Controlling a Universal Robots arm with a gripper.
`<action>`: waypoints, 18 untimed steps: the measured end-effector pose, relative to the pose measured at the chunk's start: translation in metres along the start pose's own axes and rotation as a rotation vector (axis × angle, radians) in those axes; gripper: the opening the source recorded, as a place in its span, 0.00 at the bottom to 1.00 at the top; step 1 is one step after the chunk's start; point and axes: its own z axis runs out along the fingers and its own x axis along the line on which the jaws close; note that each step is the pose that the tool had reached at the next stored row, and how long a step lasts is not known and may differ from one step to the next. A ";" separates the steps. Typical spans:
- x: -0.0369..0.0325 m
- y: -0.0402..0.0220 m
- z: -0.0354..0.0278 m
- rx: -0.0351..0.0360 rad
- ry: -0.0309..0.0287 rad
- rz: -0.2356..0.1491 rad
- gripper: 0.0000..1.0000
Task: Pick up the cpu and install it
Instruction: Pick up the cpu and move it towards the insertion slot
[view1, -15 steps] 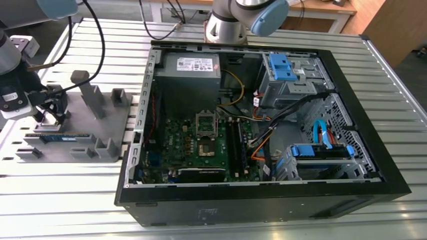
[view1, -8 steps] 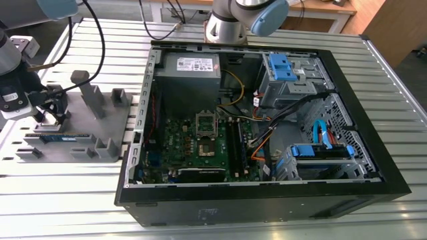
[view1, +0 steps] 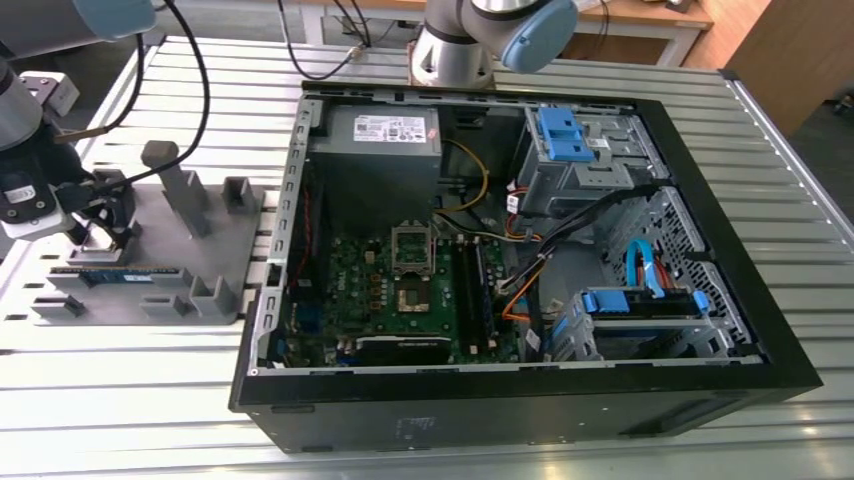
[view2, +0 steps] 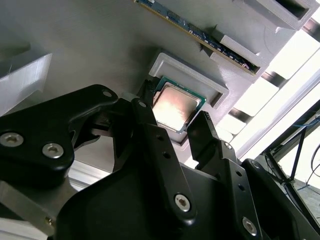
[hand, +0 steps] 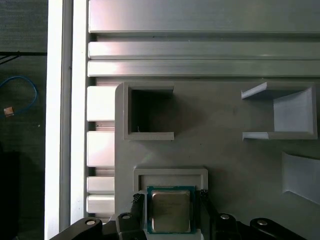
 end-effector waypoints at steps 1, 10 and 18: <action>0.0000 0.0000 0.0000 0.0000 0.0000 0.000 0.54; 0.0002 0.0000 0.0000 0.0000 0.0000 0.000 0.47; 0.0004 0.0000 -0.0001 -0.0001 -0.0002 0.000 0.47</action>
